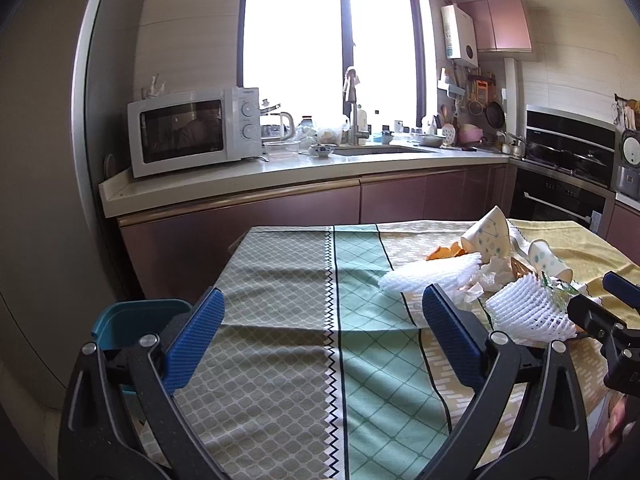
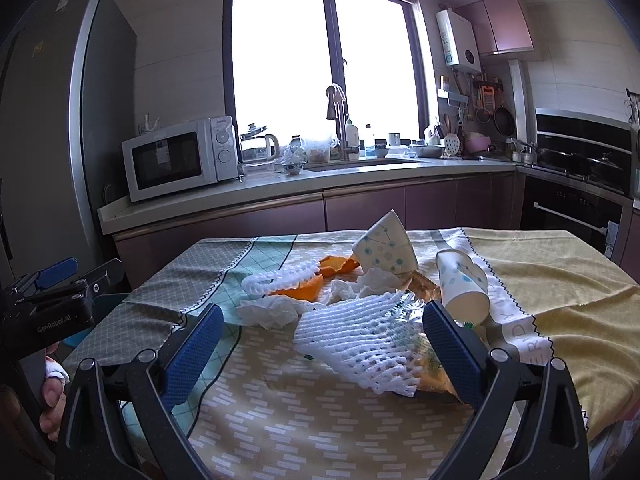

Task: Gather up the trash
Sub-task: 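Grasp the white foam nets with the left gripper while the right gripper grasps another foam net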

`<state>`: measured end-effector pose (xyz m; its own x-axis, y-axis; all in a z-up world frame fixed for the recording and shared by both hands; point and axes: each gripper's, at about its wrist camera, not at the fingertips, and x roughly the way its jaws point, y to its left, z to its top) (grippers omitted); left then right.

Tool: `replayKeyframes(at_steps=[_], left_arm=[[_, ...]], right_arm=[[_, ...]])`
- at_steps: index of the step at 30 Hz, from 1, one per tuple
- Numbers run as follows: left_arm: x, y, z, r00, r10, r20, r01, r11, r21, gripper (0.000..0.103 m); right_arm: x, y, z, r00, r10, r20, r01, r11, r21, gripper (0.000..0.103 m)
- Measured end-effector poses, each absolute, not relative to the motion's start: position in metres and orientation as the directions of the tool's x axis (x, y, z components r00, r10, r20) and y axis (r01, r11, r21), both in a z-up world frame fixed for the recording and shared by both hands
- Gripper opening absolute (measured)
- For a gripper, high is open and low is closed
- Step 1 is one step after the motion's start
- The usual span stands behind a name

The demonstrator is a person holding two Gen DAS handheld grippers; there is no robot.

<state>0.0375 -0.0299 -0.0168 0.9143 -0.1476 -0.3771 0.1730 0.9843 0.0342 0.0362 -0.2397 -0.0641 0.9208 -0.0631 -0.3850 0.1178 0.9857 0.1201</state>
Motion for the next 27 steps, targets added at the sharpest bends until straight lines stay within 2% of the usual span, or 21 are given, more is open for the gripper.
replayKeyframes(at_steps=[5, 9, 12, 15, 17, 21, 23, 25, 26, 27], left_arm=[[0.064, -0.064, -0.025, 0.87, -0.248, -0.427, 0.301, 0.952, 0.061, 0.097], [0.088, -0.094, -0.034, 0.828, -0.312, -0.466, 0.386, 0.92, 0.069, 0.096], [0.105, -0.114, -0.04, 0.799, -0.345, -0.493, 0.434, 0.898, 0.076, 0.09], [0.119, -0.13, -0.046, 0.775, -0.366, -0.515, 0.47, 0.879, 0.084, 0.082], [0.125, -0.135, -0.048, 0.764, -0.365, -0.533, 0.474, 0.877, 0.08, 0.064], [0.138, -0.139, -0.054, 0.744, -0.365, -0.56, 0.479, 0.875, 0.066, 0.04], [0.14, -0.137, -0.055, 0.735, -0.37, -0.568, 0.481, 0.875, 0.052, 0.023], [0.141, -0.136, -0.056, 0.725, -0.379, -0.576, 0.488, 0.872, 0.04, 0.013], [0.14, -0.134, -0.055, 0.721, -0.383, -0.577, 0.491, 0.87, 0.035, 0.009], [0.139, -0.133, -0.055, 0.719, -0.388, -0.577, 0.495, 0.869, 0.032, 0.009]], right_arm=[[0.043, -0.255, -0.083, 0.893, -0.045, -0.448, 0.122, 0.982, 0.143, 0.094], [0.049, -0.256, -0.094, 0.87, -0.027, -0.492, 0.104, 0.986, 0.131, 0.084], [0.053, -0.257, -0.101, 0.856, -0.006, -0.517, 0.094, 0.985, 0.145, 0.078], [0.058, -0.259, -0.106, 0.845, 0.009, -0.535, 0.09, 0.983, 0.159, 0.065], [0.06, -0.262, -0.108, 0.84, 0.02, -0.543, 0.088, 0.981, 0.172, 0.059], [0.061, -0.265, -0.109, 0.837, 0.045, -0.545, 0.072, 0.979, 0.192, 0.043], [0.062, -0.266, -0.11, 0.834, 0.059, -0.549, 0.063, 0.978, 0.2, 0.033], [0.064, -0.267, -0.111, 0.83, 0.076, -0.553, 0.051, 0.976, 0.211, 0.018], [0.064, -0.268, -0.111, 0.829, 0.092, -0.551, 0.042, 0.973, 0.225, 0.014], [0.064, -0.269, -0.111, 0.829, 0.115, -0.548, 0.026, 0.97, 0.243, 0.007]])
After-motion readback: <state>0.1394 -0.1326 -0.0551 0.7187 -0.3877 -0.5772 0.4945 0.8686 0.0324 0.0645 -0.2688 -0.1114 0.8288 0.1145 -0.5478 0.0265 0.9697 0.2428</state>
